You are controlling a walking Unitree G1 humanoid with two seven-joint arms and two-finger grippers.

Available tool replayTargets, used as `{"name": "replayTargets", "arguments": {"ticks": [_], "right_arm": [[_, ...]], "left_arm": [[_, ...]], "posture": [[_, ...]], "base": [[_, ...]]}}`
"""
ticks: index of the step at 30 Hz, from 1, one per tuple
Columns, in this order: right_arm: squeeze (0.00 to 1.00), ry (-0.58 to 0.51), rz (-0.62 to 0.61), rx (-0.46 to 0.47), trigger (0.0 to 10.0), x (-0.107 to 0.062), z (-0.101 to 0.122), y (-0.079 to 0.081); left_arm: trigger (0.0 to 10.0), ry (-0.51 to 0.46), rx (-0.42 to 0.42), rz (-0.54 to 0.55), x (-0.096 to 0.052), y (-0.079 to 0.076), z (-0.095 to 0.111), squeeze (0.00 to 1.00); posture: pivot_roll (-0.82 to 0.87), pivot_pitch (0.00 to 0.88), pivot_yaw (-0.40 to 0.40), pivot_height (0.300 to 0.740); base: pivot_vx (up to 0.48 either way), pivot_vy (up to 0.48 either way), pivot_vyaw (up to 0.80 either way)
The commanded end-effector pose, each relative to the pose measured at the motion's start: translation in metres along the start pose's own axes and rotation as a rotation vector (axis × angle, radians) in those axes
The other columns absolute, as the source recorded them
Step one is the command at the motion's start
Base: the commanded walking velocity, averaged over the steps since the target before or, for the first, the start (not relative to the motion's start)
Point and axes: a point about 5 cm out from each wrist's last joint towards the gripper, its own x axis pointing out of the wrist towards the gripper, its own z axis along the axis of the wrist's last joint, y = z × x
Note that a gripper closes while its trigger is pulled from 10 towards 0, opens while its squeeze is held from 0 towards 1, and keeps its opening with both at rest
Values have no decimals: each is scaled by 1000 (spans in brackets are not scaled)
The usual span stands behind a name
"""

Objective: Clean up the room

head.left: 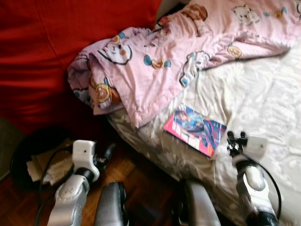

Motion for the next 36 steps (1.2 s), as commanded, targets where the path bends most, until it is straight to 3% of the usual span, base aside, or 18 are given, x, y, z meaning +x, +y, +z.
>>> {"name": "replayTargets", "arguments": {"ticks": [1, 7, 12, 19, 20, 27, 32, 36], "right_arm": [[1000, 82, -23, 21, 10000, -2, -13, -4], [1000, 153, -34, 34, 10000, 6, -16, 3], [1000, 147, -49, 94, 10000, 13, -10, 9], [1000, 209, -46, 100, 10000, 8, -22, 15], [0, 246, -37, 120, 10000, 6, -28, 16], [0, 281, -66, 142, 10000, 4, -34, 14], [0, 311, -27, 207, 10000, 3, -38, 23], [0, 343, 15, 194, 10000, 1, -42, 30]], "left_arm": [[10000, -2, -5, 19, -6, 5, 0, 0], [10000, 7, 5, 29, -9, 7, -2, 0], [10000, 9, 7, 29, -10, 7, -1, 0], [10000, 14, 11, 27, -7, 4, -2, 0], [10000, 15, 10, 22, -7, 3, -3, 0], [10000, 19, 11, 26, -8, 4, -4, 0], [10000, 21, 17, 24, -9, 3, -4, 0], [10000, 23, 19, 24, -9, 4, -5, 0]], "posture": [[111, 271, 11, 581], [120, 282, 19, 581], [125, 282, 22, 581], [113, 282, 21, 581], [110, 281, 20, 581], [115, 279, 17, 581], [121, 276, 19, 581], [118, 275, 18, 581]], "base": [[0, 0, 0], [0, 0, 0], [0, 0, 0], [0, 0, 0], [0, 0, 0], [0, 0, 0], [0, 0, 0], [0, 0, 0]]}}
